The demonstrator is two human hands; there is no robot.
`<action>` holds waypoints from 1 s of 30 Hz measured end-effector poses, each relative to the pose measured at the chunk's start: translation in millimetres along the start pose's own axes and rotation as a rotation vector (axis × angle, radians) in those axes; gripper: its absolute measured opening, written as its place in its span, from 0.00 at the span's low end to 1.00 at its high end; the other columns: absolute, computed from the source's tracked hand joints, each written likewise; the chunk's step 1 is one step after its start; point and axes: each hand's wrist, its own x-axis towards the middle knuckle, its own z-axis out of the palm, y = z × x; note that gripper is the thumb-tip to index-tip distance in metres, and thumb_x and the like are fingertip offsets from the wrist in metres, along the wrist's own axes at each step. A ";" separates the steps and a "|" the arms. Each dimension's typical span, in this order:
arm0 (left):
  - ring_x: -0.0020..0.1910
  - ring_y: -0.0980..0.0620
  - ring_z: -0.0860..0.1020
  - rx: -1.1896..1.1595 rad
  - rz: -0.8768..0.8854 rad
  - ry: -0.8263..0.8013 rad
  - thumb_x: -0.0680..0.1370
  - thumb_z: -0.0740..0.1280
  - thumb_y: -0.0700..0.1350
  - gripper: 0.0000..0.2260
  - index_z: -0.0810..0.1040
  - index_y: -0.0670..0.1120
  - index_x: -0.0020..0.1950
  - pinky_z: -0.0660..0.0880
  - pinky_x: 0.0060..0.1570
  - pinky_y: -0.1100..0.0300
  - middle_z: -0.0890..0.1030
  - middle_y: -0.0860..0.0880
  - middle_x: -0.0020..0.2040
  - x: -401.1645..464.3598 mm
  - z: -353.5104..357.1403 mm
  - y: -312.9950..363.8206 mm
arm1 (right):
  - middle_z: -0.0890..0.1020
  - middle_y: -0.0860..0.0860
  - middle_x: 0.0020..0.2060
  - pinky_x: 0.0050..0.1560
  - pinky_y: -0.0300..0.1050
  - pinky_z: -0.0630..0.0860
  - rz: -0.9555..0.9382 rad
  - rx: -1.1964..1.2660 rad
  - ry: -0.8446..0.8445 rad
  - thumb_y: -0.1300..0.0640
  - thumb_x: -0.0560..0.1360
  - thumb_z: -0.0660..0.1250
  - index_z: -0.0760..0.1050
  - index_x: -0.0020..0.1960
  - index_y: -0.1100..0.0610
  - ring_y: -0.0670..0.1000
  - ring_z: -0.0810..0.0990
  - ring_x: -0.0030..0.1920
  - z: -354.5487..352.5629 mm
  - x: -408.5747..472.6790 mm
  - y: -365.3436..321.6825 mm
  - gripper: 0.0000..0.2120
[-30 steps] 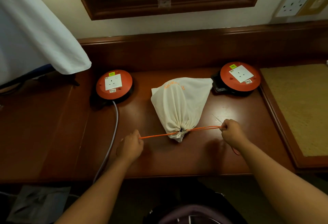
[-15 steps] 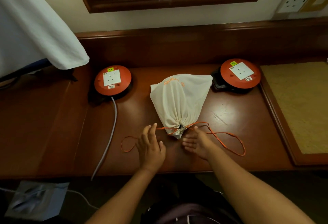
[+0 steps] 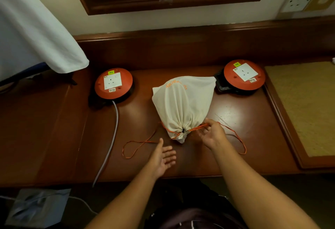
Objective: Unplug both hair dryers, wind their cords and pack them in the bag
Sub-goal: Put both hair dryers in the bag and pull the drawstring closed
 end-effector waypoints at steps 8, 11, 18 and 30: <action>0.60 0.47 0.73 -0.349 0.084 0.036 0.77 0.63 0.60 0.22 0.74 0.44 0.61 0.67 0.61 0.52 0.76 0.45 0.56 13.8 21.1 47.6 | 0.77 0.50 0.38 0.44 0.43 0.73 -0.267 -0.180 0.058 0.59 0.79 0.60 0.74 0.46 0.57 0.48 0.75 0.40 -4.7 -23.9 5.2 0.06; 0.47 0.50 0.75 -0.396 0.097 0.060 0.78 0.66 0.50 0.10 0.74 0.43 0.49 0.70 0.53 0.56 0.76 0.47 0.44 16.9 22.2 61.9 | 0.80 0.51 0.38 0.50 0.44 0.73 -0.341 -0.187 0.000 0.59 0.80 0.59 0.75 0.53 0.60 0.49 0.78 0.44 -4.2 -41.1 4.0 0.08; 0.33 0.53 0.76 -0.337 0.103 0.077 0.78 0.64 0.41 0.07 0.76 0.43 0.41 0.73 0.25 0.66 0.80 0.49 0.32 31.5 30.7 73.8 | 0.73 0.56 0.32 0.54 0.49 0.74 -0.492 -0.329 -0.156 0.62 0.81 0.55 0.70 0.38 0.60 0.54 0.77 0.38 15.4 -74.5 -17.4 0.14; 0.30 0.54 0.72 -0.039 0.415 -0.077 0.79 0.63 0.43 0.07 0.81 0.44 0.48 0.71 0.38 0.60 0.71 0.52 0.28 -27.2 67.3 159.6 | 0.67 0.51 0.27 0.32 0.44 0.67 -0.515 -0.654 -0.257 0.61 0.80 0.54 0.69 0.42 0.59 0.49 0.66 0.28 81.4 -68.9 -72.7 0.09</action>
